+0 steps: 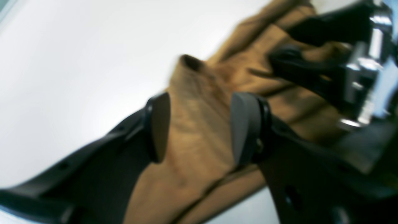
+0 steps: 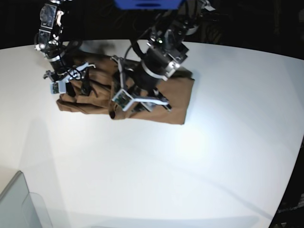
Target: Layout the t-shirt on the table in an organized manner, then fold the t-shirt properly
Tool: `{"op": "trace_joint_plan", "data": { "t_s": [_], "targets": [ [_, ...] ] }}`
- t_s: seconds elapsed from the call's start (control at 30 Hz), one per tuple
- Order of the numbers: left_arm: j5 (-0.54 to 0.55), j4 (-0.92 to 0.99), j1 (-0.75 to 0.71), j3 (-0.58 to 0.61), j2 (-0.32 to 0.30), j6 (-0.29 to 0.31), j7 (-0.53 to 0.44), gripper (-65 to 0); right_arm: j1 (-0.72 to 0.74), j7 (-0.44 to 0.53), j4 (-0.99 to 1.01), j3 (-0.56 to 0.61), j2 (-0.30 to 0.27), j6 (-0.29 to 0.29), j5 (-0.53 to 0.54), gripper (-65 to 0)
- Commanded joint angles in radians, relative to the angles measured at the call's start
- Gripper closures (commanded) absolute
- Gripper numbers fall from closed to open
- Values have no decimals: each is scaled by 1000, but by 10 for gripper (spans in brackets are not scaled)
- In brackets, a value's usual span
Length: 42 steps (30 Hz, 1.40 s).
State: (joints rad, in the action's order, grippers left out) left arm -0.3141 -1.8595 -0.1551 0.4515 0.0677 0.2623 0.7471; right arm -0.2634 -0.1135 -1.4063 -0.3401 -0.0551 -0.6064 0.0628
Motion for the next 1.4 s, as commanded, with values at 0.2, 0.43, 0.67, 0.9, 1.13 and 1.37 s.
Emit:
{"op": "trace_joint_plan", "data": {
  "t_s": [0.2, 0.43, 0.67, 0.9, 1.13, 1.37],
  "targets": [
    [-4, -4, 10, -349, 14, -4, -10, -317, -9, -48, -12, -4, -1, -7, -19, -350],
    [157, 94, 10, -555, 10, -1, -10, -455, -7, -44, -18, -18, 21, -2, -19, -352],
    [376, 195, 16, -554, -45, -2, -10, -458, -17, -48, -129, -58, 54, -2, -19, -368],
    [405, 304, 42, -549, -53, -2, -18, -437, -67, -48, -264, -60, 70, -2, -16, -383],
    [407, 347, 48, -549, -50, -1, -21, -262, -81, -50, -324, -150, 134, -2, -19, -383],
    [407, 343, 38, -558, -55, -1, -21, -173, -86, -110, -291, -188, 160, -2, -19, -384]
  ]
}}
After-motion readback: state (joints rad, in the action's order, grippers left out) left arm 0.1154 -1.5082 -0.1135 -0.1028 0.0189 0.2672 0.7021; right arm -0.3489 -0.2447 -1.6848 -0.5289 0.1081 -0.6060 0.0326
